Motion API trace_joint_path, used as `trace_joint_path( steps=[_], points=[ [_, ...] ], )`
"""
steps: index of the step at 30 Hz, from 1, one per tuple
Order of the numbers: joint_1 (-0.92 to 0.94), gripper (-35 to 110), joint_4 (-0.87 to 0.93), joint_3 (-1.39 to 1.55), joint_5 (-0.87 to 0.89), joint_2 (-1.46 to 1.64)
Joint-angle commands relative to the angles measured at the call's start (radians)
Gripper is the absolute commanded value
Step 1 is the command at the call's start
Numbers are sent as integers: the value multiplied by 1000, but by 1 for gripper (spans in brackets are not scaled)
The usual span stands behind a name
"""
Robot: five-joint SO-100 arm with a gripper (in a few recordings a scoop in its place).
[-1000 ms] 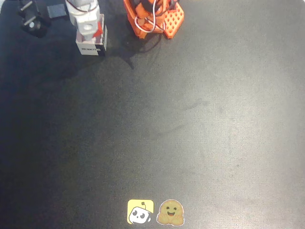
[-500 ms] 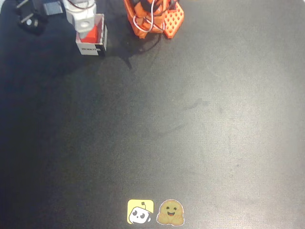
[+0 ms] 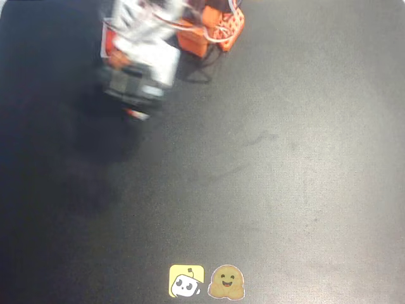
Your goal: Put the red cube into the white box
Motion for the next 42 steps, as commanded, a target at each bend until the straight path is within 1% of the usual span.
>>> trace_joint_path(
  steps=[1, 6, 12, 16, 19, 20, 23, 29, 30, 42],
  points=[
    [-163, 0, -54, 49, -18, 74],
    [-311, 0, -112, 236, -17, 311],
    [-382, 0, -95, 457, 11, 667],
    [-385, 0, -126, 522, 48, 675],
    [-391, 0, -184, 618, 153, 675],
    [-393, 0, -161, 618, 196, 666],
    [-390, 0, -103, 617, 219, 675],
    [-382, 0, 235, 617, 239, 675],
    [-382, 0, 262, 617, 238, 675],
    [-382, 0, 262, 617, 238, 675]
  ],
)
